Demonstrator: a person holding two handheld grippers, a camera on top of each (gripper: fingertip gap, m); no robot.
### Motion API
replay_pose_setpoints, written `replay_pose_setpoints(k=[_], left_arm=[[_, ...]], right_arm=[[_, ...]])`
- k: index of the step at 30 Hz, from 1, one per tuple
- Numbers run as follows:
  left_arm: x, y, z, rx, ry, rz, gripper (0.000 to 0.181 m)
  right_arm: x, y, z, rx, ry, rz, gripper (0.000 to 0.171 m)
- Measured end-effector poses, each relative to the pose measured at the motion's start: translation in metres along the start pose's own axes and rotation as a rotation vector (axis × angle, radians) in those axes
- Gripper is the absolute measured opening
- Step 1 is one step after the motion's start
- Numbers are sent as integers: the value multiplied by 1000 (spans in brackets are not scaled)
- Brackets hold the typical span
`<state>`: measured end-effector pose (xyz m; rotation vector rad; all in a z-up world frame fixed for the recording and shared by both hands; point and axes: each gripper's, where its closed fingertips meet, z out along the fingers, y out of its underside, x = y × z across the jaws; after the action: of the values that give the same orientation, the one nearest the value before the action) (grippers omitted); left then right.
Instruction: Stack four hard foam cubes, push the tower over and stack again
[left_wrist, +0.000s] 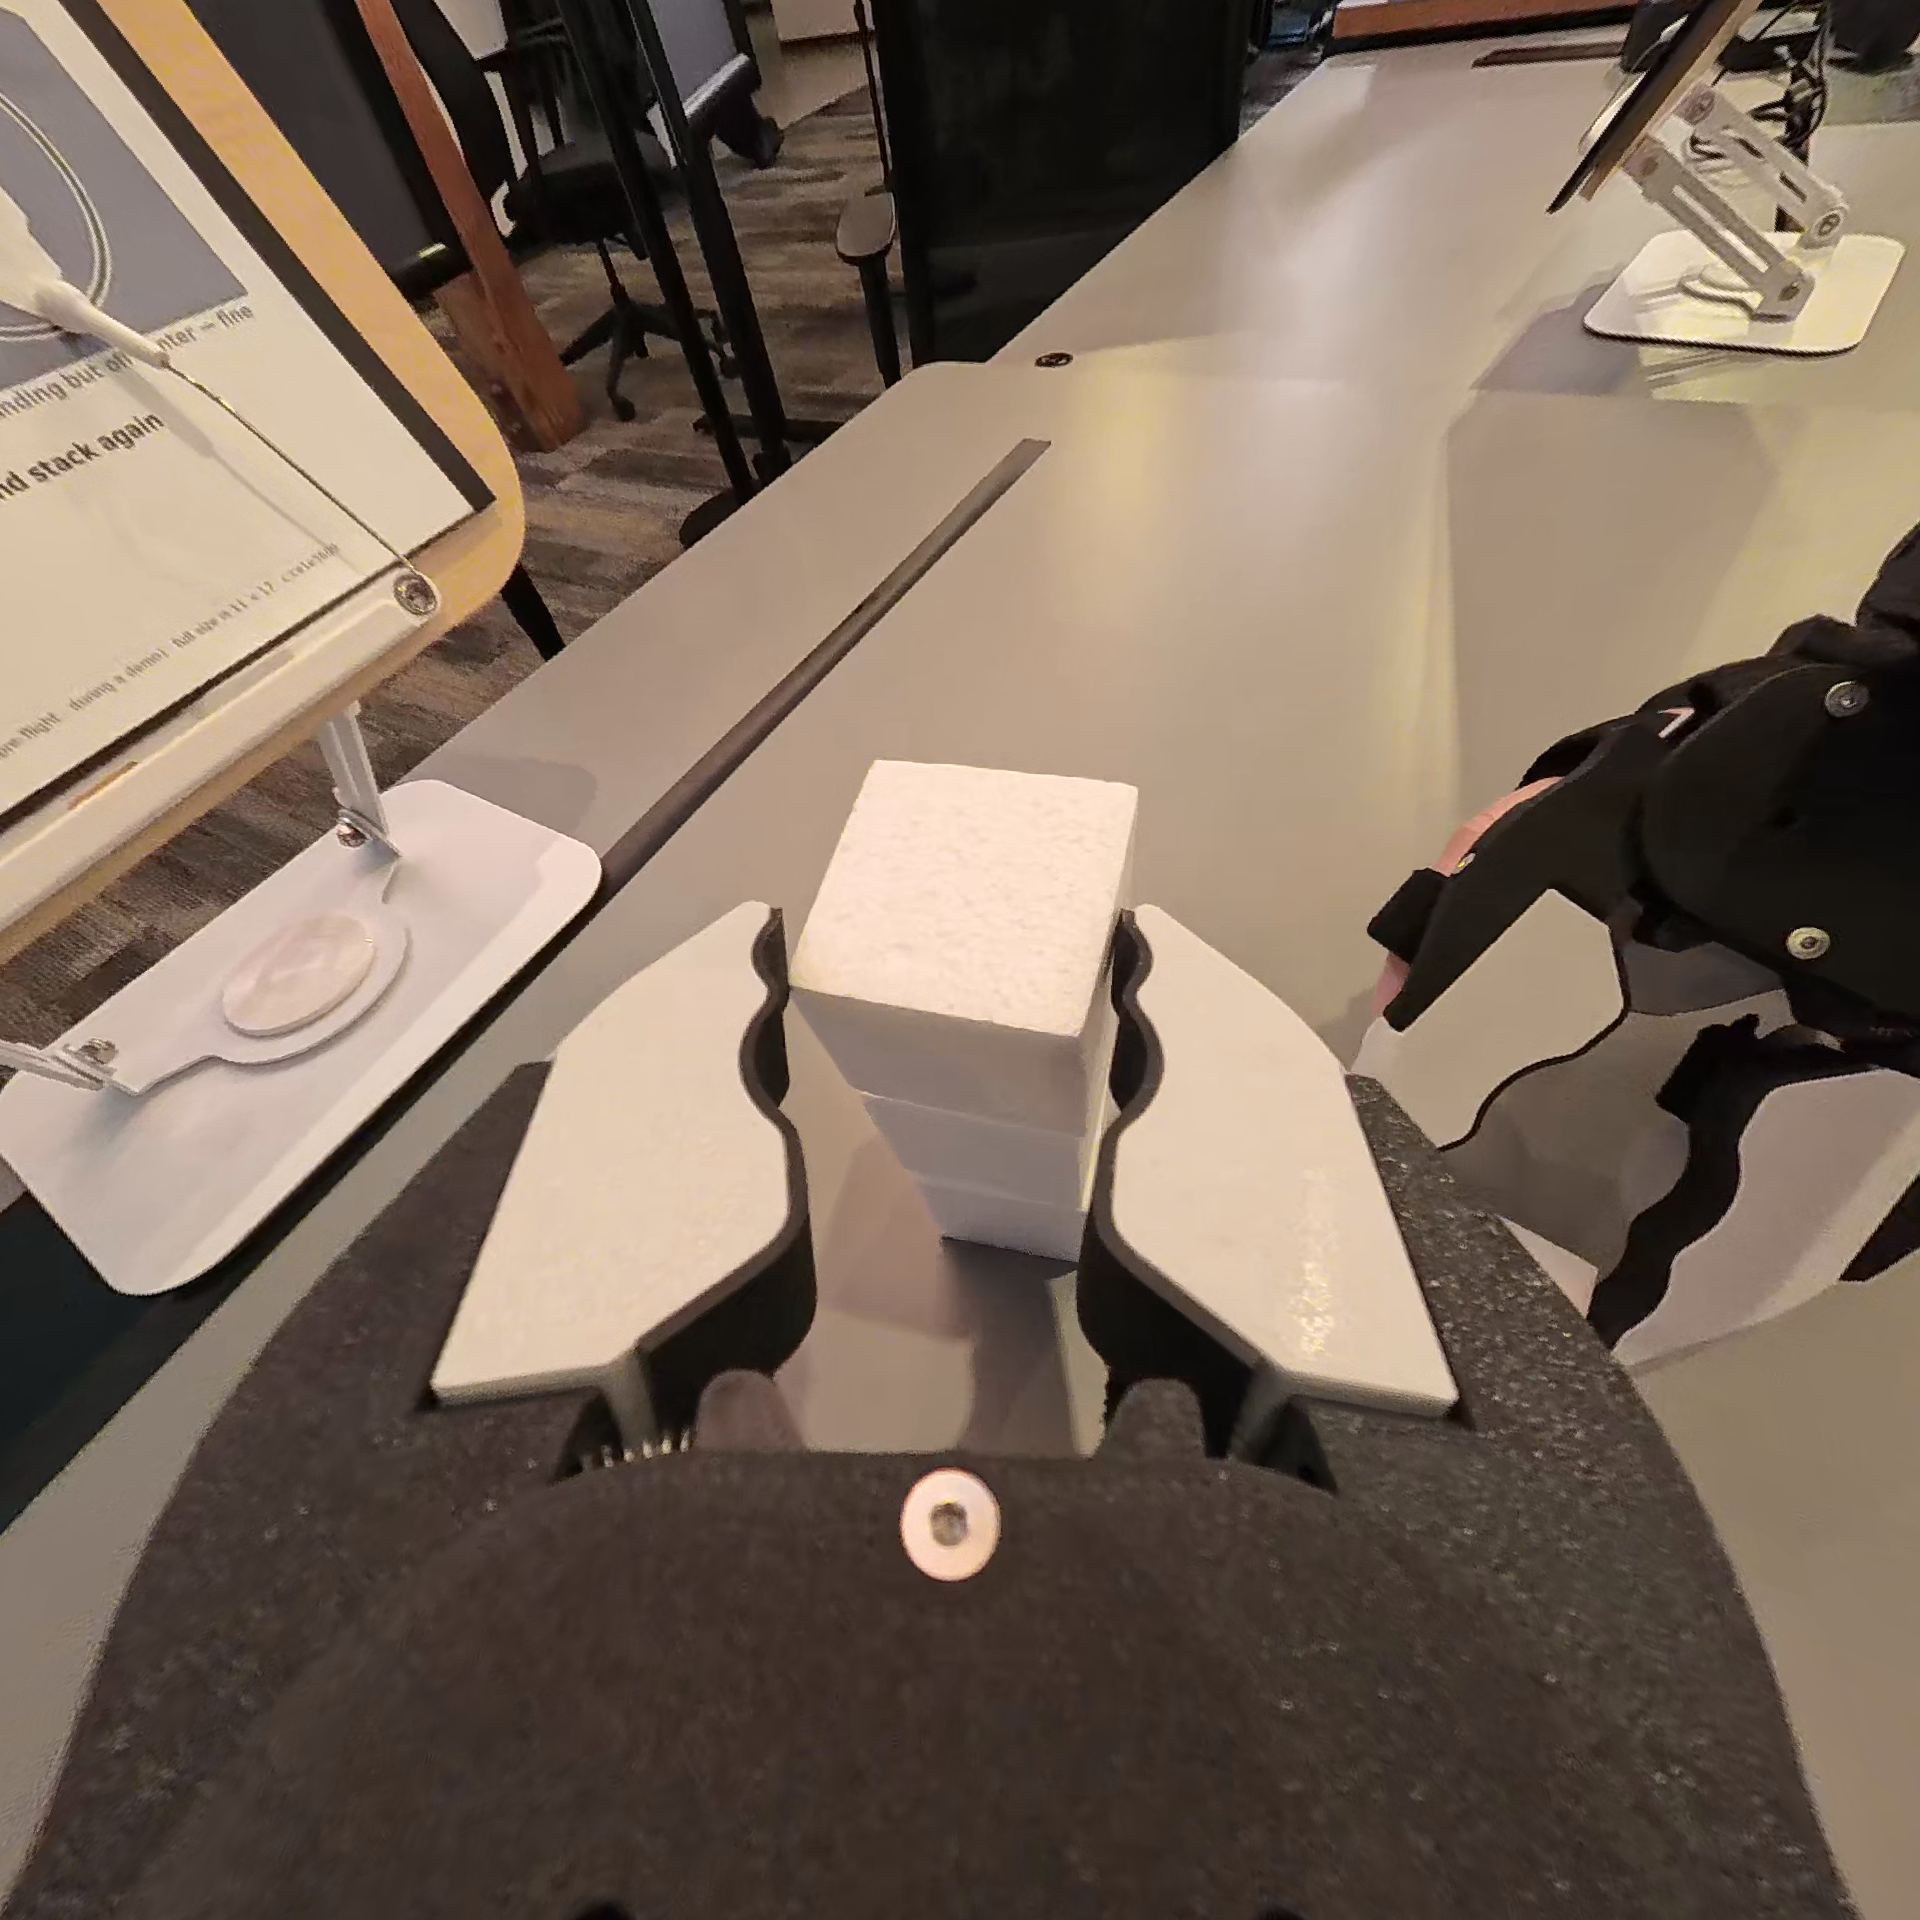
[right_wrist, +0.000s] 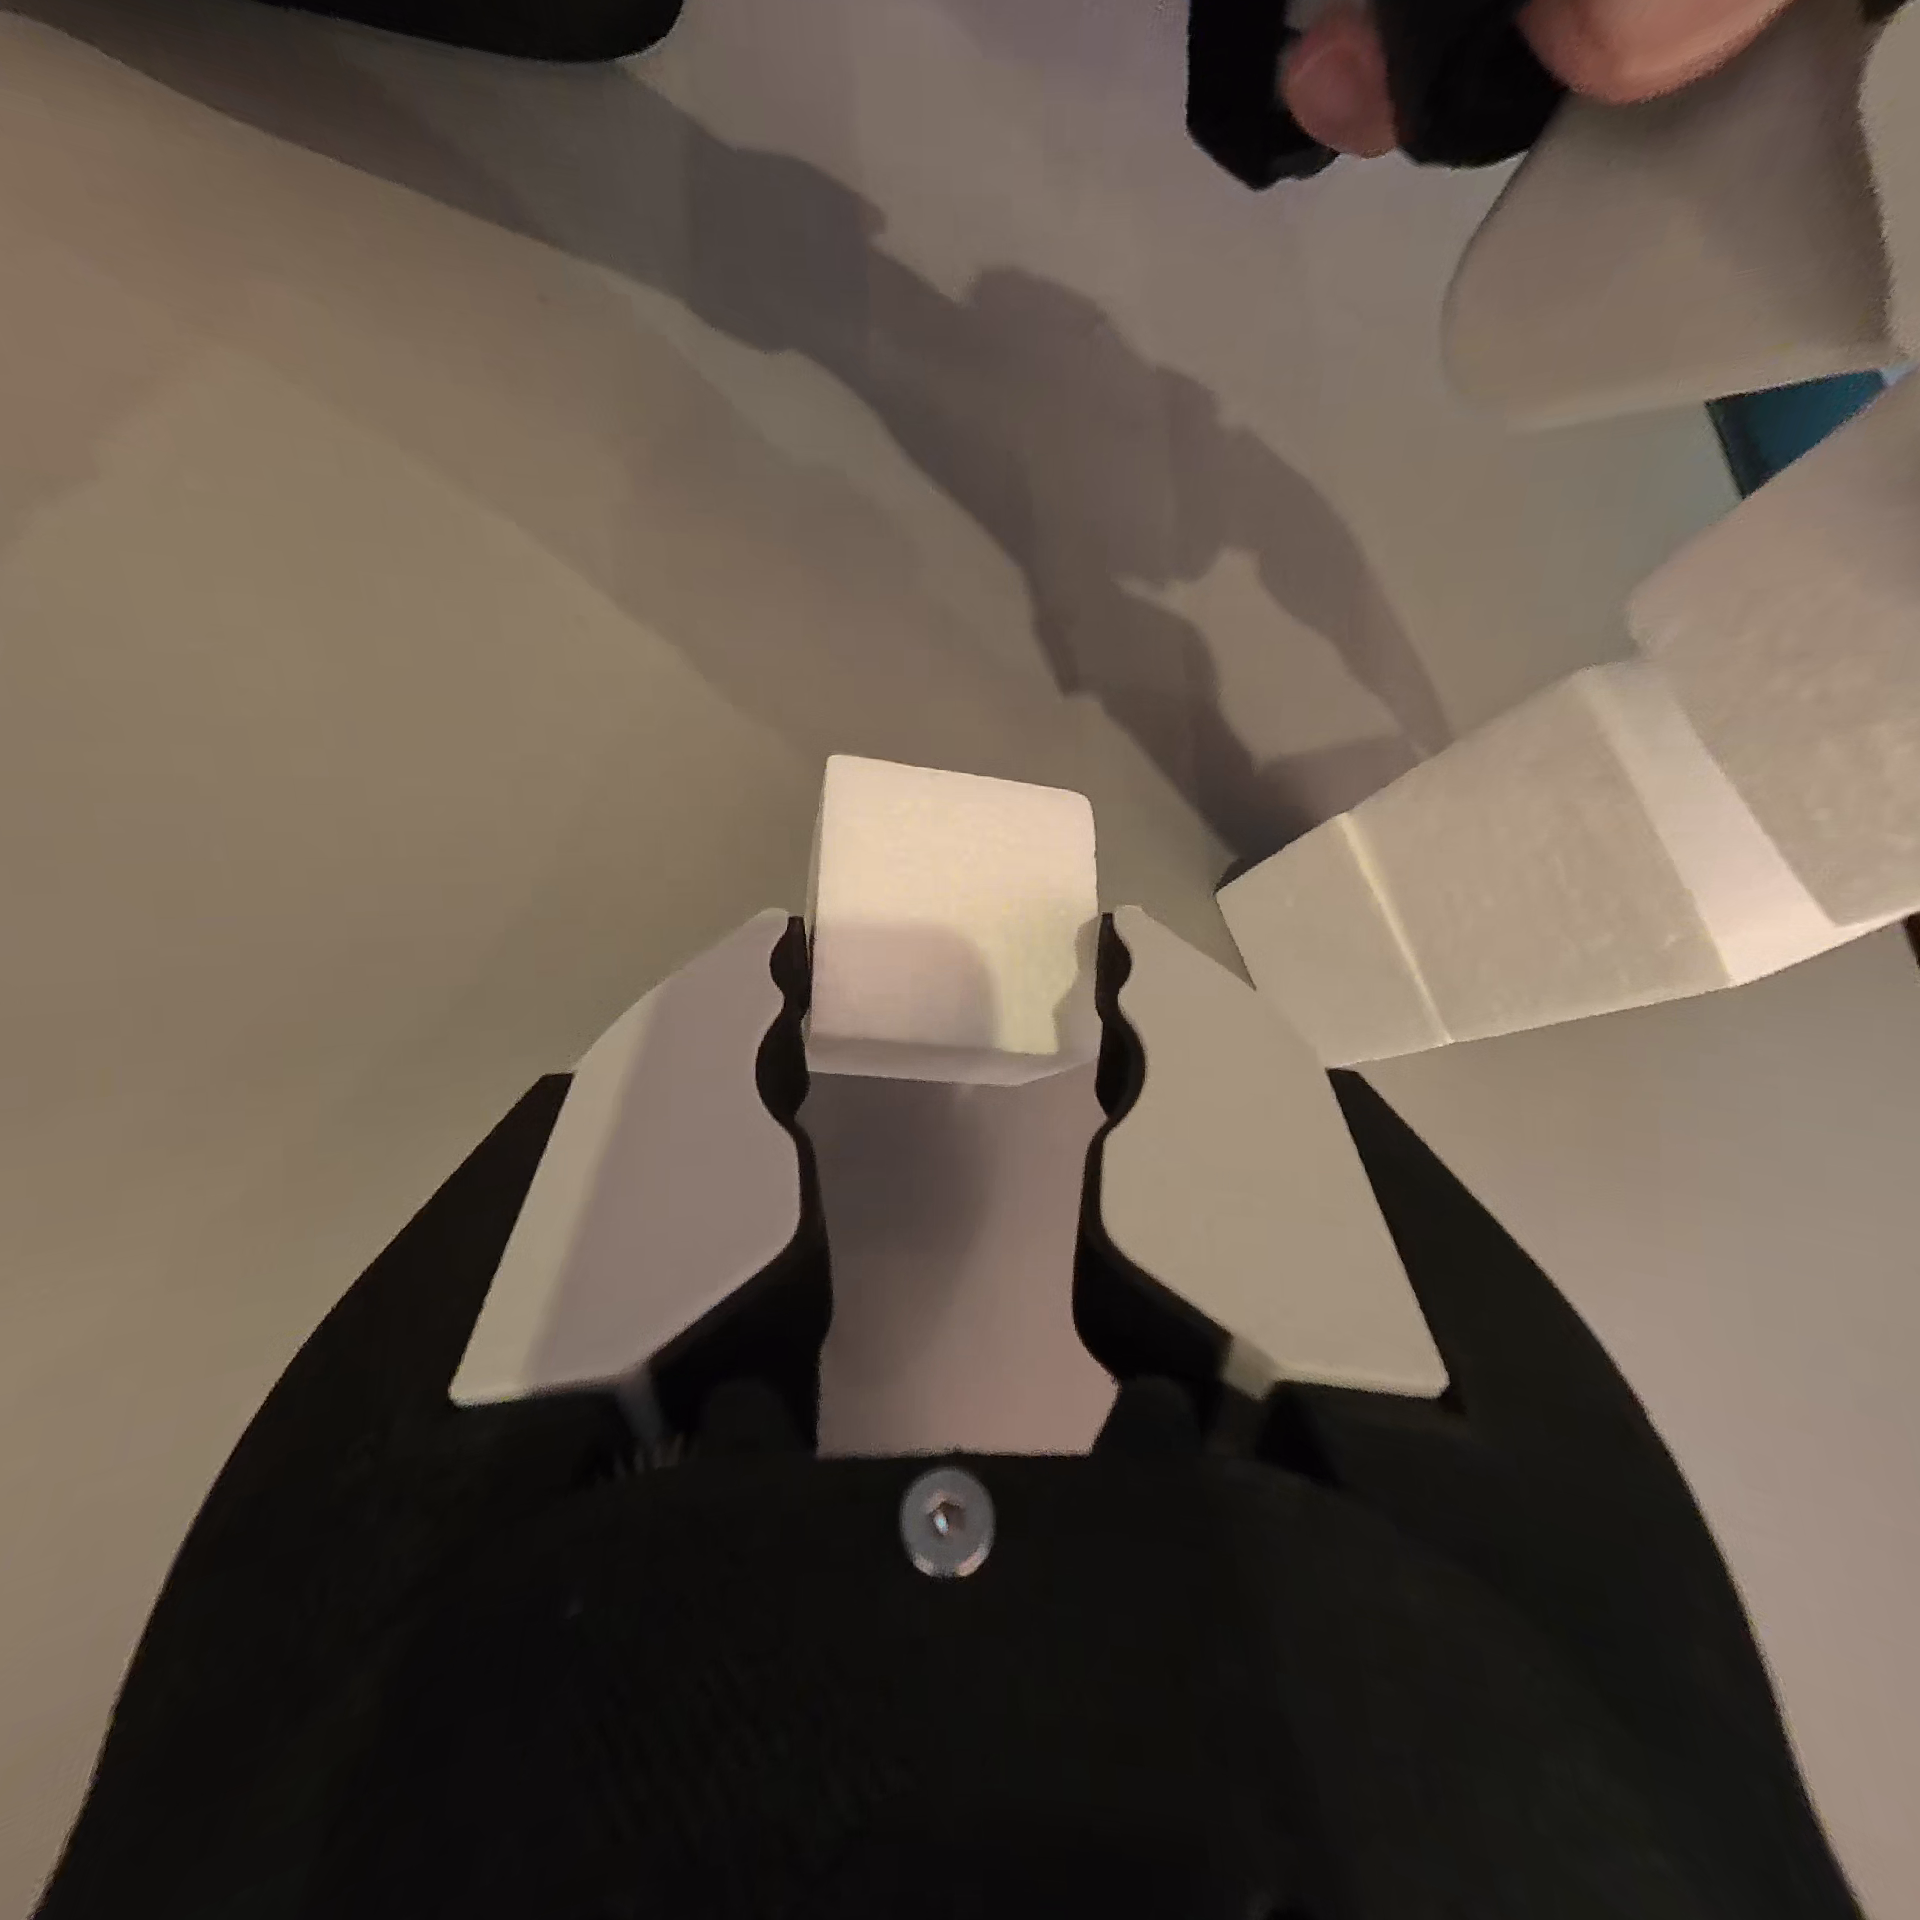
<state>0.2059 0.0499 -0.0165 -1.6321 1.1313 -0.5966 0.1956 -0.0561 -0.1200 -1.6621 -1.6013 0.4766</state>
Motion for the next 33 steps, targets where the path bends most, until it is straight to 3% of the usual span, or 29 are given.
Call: replay_pose_setpoints(k=[11, 15, 21, 26, 29, 33], left_arm=[[1, 7, 9, -24, 9, 20, 60], [-1, 2, 5, -3, -17, 31, 78], [-20, -23, -46, 64, -19, 31, 72], [-50, -29, -96, 125, -39, -7, 68], [-61, -39, -116, 247, -22, -94, 65], [-73, -39, -132, 296, -24, -131, 61]], right_arm=[[0, 2, -1, -12, -3, -1, 54], [1, 2, -2, -7, 2, -2, 54], [4, -32, -35, 162, -38, -27, 54], [54, -93, -93, 343, -44, -55, 54], [88, -118, -111, 337, -85, -95, 54], [118, -123, -111, 249, -196, -87, 54]])
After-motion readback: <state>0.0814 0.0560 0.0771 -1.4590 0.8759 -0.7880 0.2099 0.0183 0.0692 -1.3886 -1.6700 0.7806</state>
